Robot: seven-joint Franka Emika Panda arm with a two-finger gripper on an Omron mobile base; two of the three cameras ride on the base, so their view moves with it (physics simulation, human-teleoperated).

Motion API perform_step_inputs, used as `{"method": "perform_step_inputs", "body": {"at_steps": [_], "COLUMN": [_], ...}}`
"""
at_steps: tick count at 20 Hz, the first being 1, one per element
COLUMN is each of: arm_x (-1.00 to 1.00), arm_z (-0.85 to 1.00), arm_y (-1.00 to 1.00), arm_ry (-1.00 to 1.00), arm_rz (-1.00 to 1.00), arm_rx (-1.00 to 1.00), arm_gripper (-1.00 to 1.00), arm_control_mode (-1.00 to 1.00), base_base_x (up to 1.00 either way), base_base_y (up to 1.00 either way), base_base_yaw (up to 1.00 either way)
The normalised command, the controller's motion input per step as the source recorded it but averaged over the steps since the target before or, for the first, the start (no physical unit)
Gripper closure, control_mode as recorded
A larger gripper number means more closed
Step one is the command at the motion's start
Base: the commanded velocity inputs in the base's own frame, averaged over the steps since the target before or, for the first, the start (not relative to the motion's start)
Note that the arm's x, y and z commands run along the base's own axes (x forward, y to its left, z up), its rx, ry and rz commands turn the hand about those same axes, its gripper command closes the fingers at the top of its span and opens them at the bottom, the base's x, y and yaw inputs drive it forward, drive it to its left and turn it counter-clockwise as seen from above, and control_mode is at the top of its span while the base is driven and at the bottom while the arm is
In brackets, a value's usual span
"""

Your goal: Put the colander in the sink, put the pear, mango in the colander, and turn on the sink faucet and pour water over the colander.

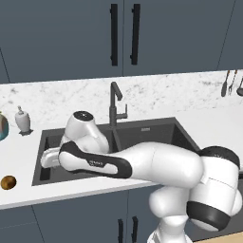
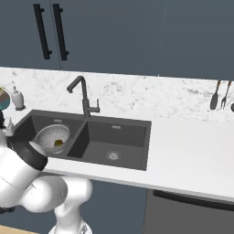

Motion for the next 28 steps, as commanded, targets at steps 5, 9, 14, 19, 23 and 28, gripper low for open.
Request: {"method": "perform_step_inputs", "body": {"at_steps": [5,9,14,19,23,28], "arm_x": [-0.14,-0.05,0.0,0.0,-0.02,-0.01], "arm_z": [0.27,0.13,-0.02,-0.08,-0.1,-0.18], "arm_y": [0.49,0.61,0.47,0.41,0.25,0.09], "arm_ry": [-0.01,0.06,0.0,0.0,0.0,0.0], "arm_rz": [0.15,0.09,0.04,0.03,0.0,0.0], "arm_rx": [0.02,0.02,0.0,0.0,0.0,0.0], "arm_gripper": [-1.0,-1.0,-1.0,-1.0,-1.0,-1.0], "arm_control_mode": [-1.0,-1.0,-1.0,-1.0,-1.0,-1.0], "base_base_x": [0.0,0.0,0.0,0.0,0.0,0.0], "base_base_y": [0.0,0.0,0.0,0.0,0.0,0.0], "base_base_yaw": [0.0,0.0,0.0,0.0,0.0,0.0]}}
